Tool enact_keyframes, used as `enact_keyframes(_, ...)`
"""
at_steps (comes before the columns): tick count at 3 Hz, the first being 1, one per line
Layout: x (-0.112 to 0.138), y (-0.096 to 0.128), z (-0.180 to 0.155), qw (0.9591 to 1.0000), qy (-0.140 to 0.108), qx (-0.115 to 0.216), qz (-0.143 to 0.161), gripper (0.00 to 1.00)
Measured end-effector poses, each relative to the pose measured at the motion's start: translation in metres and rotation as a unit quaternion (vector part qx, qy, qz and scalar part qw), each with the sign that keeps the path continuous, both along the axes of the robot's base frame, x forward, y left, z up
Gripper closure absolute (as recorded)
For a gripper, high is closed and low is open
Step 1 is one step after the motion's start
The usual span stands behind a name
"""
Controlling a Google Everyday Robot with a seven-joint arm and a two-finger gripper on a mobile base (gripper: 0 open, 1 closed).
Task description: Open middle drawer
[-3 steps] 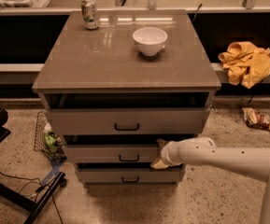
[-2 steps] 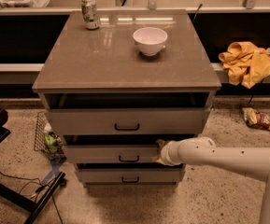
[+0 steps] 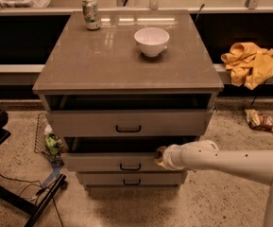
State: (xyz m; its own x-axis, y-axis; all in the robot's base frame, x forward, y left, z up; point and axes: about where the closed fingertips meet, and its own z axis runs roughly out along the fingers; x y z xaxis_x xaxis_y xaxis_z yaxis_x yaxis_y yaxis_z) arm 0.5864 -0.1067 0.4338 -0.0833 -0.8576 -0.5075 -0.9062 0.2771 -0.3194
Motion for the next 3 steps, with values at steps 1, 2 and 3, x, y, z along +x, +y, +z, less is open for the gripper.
enact_keyframes(1, 0.0, 0.0, 0.0, 1.0, 0.0, 0.0, 0.0, 1.0)
enact_keyframes(2, -0.015, -0.008, 0.005, 0.9999, -0.002, 0.003, -0.014, 1.0)
enact_keyframes(3, -0.015, -0.008, 0.005, 0.9999, -0.002, 0.003, -0.014, 1.0)
